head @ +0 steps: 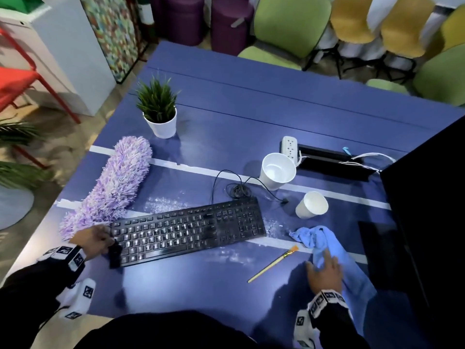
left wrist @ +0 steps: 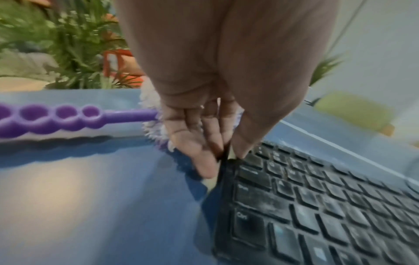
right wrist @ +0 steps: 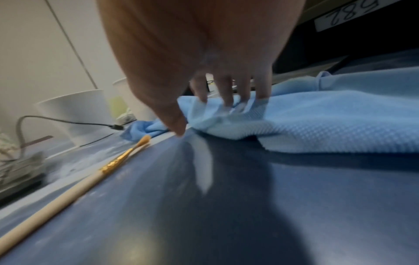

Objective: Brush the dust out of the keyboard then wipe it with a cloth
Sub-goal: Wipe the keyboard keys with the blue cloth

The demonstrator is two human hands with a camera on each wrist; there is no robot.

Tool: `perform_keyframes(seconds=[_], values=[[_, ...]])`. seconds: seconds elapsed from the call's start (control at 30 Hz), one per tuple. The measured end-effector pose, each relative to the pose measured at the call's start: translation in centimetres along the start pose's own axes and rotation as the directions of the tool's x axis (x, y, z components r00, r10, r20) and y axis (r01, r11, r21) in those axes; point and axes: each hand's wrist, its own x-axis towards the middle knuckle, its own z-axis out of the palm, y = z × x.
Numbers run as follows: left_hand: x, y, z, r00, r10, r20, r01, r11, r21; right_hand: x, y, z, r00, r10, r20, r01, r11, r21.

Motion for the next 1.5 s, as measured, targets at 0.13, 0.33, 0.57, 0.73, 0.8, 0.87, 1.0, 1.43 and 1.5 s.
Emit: perform_keyframes(seconds=[0.13,0.33,0.57,0.73,0.8,0.87,1.0,1.43,1.5], values=[[-0.1,2.3,-0.1,0.990,0.049,-0.131,-0.029,0.988,0.153,1.3,0.8,-0.2,0.996,0.084,-0.040,-0.084,0.996,0.002],[0.5,6.4,1.9,0.964,0.261,-0.040,-0.220,0.876,0.429,2.6,-1.3,-5.5,0.963,0.269,-0.010,-0.257,0.930,0.264],[0.2,7.9,4.6,0.938,0.317,0.143,-0.346,0.812,0.471,-2.7,-9.8,-14.7,0.897,0.165,-0.410,0.142,0.771,0.621],[0.3,9.2,4.6,0.945,0.261,0.198,-0.326,0.818,0.474,-8.5,-18.7,-14.4,0.970,0.133,-0.204,0.170,0.230,0.958],[0.4,9.7,4.5,0.944,0.250,0.214,-0.324,0.819,0.474,-9.7,-21.5,-11.5,0.999,0.041,-0.019,0.011,0.184,0.983],[0.3,9.8,4.3,0.946,0.245,0.213,-0.319,0.824,0.469,-9.8,-23.4,-6.7,0.991,0.049,0.121,-0.130,0.254,0.958],[0.0,10.1,4.2,0.946,0.246,0.209,-0.316,0.835,0.450,-6.8,-23.1,1.0,0.986,0.109,0.129,-0.169,0.588,0.791],[-1.3,9.4,4.9,0.886,0.309,0.345,-0.451,0.744,0.494,-10.6,-23.0,12.4,0.714,-0.693,0.100,0.699,0.697,-0.157],[-1.3,9.6,4.9,0.886,0.293,0.358,-0.446,0.750,0.488,-9.7,-22.0,12.5,0.593,-0.797,0.115,0.797,0.560,-0.227]])
